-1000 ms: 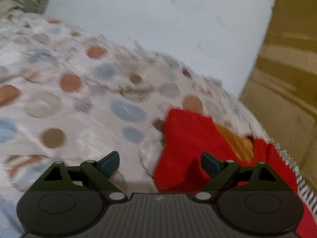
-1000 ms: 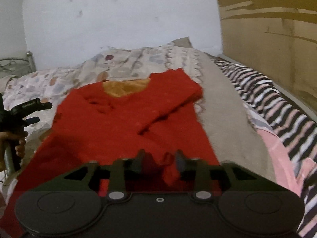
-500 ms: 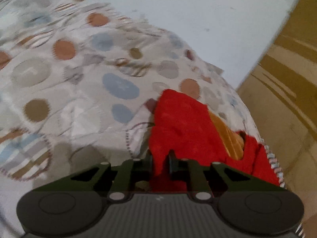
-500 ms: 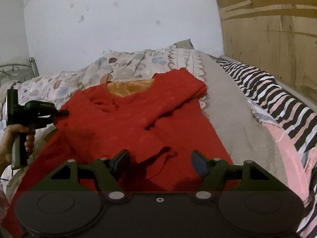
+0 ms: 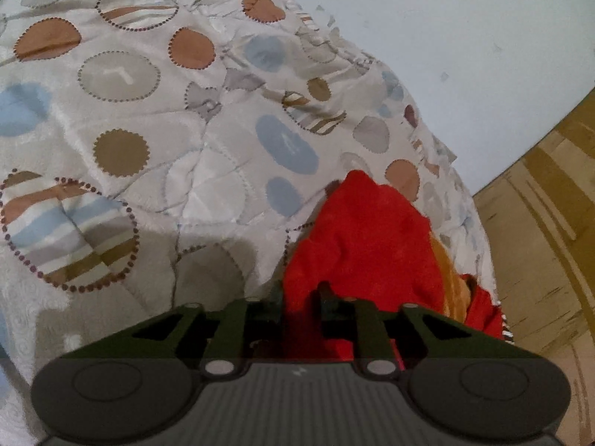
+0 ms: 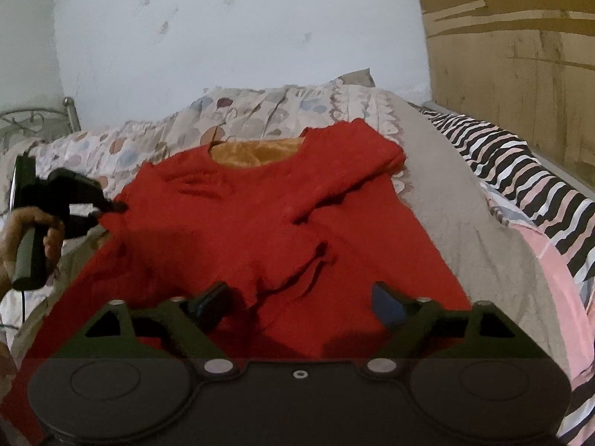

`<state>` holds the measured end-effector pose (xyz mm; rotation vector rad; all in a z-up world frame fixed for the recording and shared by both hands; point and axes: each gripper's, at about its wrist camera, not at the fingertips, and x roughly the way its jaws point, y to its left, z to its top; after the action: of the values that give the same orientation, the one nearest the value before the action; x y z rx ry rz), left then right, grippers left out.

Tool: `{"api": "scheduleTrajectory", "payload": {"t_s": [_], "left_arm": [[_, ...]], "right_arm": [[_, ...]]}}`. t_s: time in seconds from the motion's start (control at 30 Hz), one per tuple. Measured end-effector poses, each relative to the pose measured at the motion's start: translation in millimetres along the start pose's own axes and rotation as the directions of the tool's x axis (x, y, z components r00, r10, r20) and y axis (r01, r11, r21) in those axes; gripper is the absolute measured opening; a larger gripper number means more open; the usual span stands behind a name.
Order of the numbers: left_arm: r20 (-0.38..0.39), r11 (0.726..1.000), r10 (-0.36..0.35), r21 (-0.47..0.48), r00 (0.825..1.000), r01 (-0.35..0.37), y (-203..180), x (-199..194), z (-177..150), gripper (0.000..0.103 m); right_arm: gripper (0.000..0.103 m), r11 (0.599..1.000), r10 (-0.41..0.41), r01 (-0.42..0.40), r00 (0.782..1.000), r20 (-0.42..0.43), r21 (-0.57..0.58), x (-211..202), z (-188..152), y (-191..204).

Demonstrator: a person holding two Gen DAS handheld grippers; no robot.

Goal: Fold small clothes
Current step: 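Grasp the shirt side edge with the left tool, fold it inward, release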

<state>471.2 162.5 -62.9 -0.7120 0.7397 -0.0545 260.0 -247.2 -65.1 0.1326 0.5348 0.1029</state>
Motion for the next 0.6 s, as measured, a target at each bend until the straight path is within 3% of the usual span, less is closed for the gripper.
{"api": "scheduleTrajectory", "payload": {"t_s": [0.07, 0.13, 0.17, 0.2, 0.27, 0.37, 0.6], "left_arm": [[0.028, 1.0, 0.001, 0.013, 1.0, -0.001, -3, -6, 2, 0.036], [0.081, 1.0, 0.009, 0.028, 0.997, -0.012, -7, -13, 5, 0.059], [0.112, 0.999, 0.009, 0.031, 0.994, -0.013, -9, -16, 6, 0.076], [0.141, 0.999, 0.005, 0.038, 0.99, -0.011, -10, -16, 7, 0.082], [0.132, 0.997, 0.007, 0.076, 0.991, -0.018, -15, -10, 8, 0.082], [0.098, 0.982, 0.115, 0.138, 0.989, -0.128, -18, 10, 6, 0.073], [0.1, 0.978, 0.127, 0.151, 0.987, -0.141, -13, 15, 6, 0.073]], "right_arm": [[0.092, 1.0, -0.006, 0.006, 1.0, 0.007, -0.029, 0, -2, 4], [0.095, 0.999, -0.013, 0.014, 1.0, 0.014, -0.047, 0, -3, 8], [0.098, 0.999, -0.015, 0.016, 1.0, 0.017, -0.051, 0, -4, 9], [0.099, 0.998, -0.018, 0.019, 1.0, 0.018, -0.052, 1, -5, 9], [0.1, 0.998, -0.028, 0.029, 0.999, 0.017, -0.05, 2, -6, 10], [0.1, 0.998, -0.048, 0.049, 0.998, 0.028, -0.042, 1, -7, 11], [0.102, 0.992, -0.118, 0.124, 0.985, 0.126, -0.036, -35, -12, 0]]}}
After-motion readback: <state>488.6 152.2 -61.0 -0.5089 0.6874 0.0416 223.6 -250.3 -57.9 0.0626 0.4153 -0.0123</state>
